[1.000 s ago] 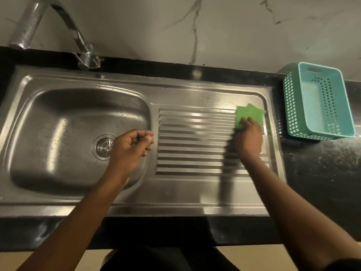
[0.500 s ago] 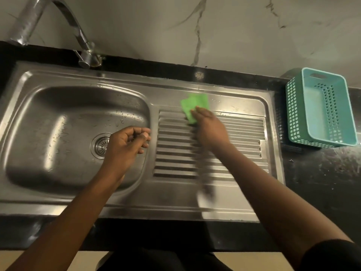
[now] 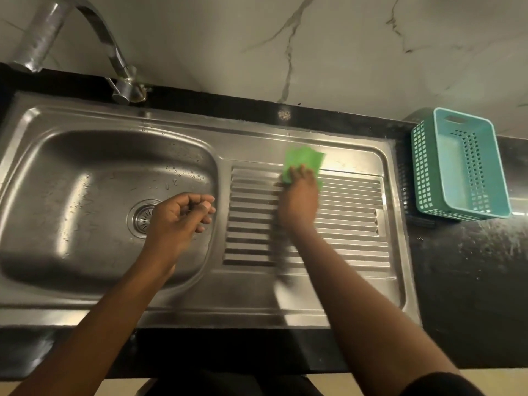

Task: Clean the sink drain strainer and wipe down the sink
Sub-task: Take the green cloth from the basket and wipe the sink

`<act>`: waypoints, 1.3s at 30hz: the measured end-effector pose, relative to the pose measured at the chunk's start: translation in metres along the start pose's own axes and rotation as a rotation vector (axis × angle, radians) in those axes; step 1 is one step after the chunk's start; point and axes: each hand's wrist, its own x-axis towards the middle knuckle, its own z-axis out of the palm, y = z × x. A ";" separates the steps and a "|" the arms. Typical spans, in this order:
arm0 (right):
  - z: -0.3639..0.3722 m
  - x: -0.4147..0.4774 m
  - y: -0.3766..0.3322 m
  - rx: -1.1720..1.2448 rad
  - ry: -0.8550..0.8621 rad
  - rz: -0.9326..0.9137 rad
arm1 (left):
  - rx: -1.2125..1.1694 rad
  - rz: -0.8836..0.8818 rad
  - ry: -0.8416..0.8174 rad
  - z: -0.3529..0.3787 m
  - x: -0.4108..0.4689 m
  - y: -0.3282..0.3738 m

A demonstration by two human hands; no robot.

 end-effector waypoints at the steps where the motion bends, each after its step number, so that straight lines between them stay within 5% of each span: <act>1: 0.008 -0.006 -0.018 -0.001 -0.033 -0.090 | 0.004 0.003 -0.007 0.002 0.000 0.001; 6: 0.013 -0.009 -0.047 -0.001 -0.246 -0.522 | 0.028 0.022 -0.008 0.015 0.004 0.008; 9: -0.007 0.010 -0.002 -0.096 -0.287 -0.588 | 0.030 0.029 -0.006 0.016 0.006 0.008; 16: -0.070 0.042 0.143 -0.149 -0.025 -0.162 | -0.001 0.000 -0.013 0.010 0.001 -0.003; 23: -0.055 0.085 0.100 -0.081 0.124 0.298 | -0.015 -0.018 -0.015 -0.003 -0.003 -0.004; 32: 0.037 0.030 -0.122 -0.192 -0.170 -0.335 | 0.020 -0.021 0.035 -0.016 -0.003 0.000; 39: 0.012 0.060 -0.063 -0.228 -0.300 -0.665 | -0.027 -0.027 0.083 -0.017 0.000 -0.005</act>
